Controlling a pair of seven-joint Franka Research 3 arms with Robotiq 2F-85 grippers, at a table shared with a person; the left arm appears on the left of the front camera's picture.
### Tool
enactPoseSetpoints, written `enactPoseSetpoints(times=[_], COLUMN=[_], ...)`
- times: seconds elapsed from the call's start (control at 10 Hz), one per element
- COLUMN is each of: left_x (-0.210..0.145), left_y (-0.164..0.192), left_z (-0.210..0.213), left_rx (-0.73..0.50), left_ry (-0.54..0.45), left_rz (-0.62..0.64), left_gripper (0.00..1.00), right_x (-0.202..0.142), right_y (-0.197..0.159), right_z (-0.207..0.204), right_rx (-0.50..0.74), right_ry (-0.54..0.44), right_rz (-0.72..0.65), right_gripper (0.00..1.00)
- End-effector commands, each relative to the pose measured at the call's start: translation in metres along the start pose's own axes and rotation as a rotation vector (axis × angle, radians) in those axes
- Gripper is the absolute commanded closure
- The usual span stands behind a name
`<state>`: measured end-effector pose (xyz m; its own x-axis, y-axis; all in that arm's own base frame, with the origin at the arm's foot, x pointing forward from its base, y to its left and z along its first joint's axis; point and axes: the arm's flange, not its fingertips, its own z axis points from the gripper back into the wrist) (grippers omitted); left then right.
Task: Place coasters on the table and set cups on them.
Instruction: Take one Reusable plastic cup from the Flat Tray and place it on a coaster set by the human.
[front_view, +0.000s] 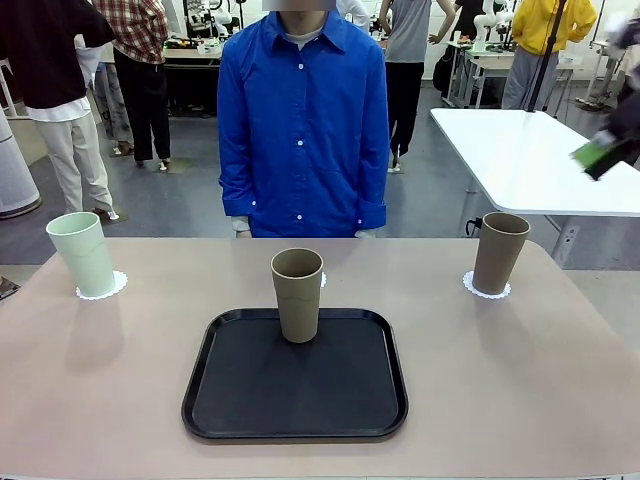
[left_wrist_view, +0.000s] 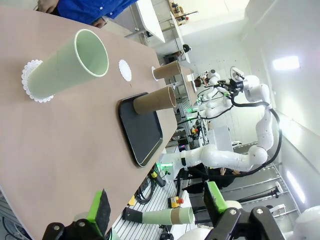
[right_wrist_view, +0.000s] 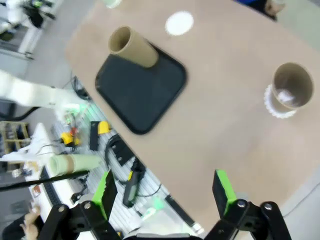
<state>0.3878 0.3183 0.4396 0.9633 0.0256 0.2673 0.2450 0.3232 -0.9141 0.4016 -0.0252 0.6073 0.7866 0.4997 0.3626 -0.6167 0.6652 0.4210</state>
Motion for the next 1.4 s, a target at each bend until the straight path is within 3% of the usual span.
enactPoseSetpoints(times=[0.0, 0.2, 0.8, 1.1, 1.3], left_x=[-0.001, -0.001, -0.001, -0.001, -0.001], left_y=[-0.002, -0.002, -0.002, -0.002, -0.002], left_z=[0.002, 0.002, 0.002, 0.002, 0.002], left_rx=[-0.005, -0.005, -0.005, -0.005, -0.005], left_ry=[0.003, 0.003, 0.003, 0.003, 0.003], left_rz=[-0.008, -0.008, -0.008, -0.008, -0.008], left_gripper=[0.00, 0.00, 0.00, 0.00, 0.00], right_x=[0.015, 0.034, 0.053, 0.030, 0.049], right_y=[-0.016, -0.019, 0.011, 0.036, 0.023], right_z=[-0.048, -0.097, -0.193, -0.220, -0.208], right_rx=[-0.079, -0.188, -0.207, -0.135, -0.159], right_ry=[0.020, -0.016, 0.163, 0.216, 0.189], right_rz=[-0.007, 0.067, 0.232, 0.285, 0.250], right_gripper=[0.00, 0.00, 0.00, 0.00, 0.00])
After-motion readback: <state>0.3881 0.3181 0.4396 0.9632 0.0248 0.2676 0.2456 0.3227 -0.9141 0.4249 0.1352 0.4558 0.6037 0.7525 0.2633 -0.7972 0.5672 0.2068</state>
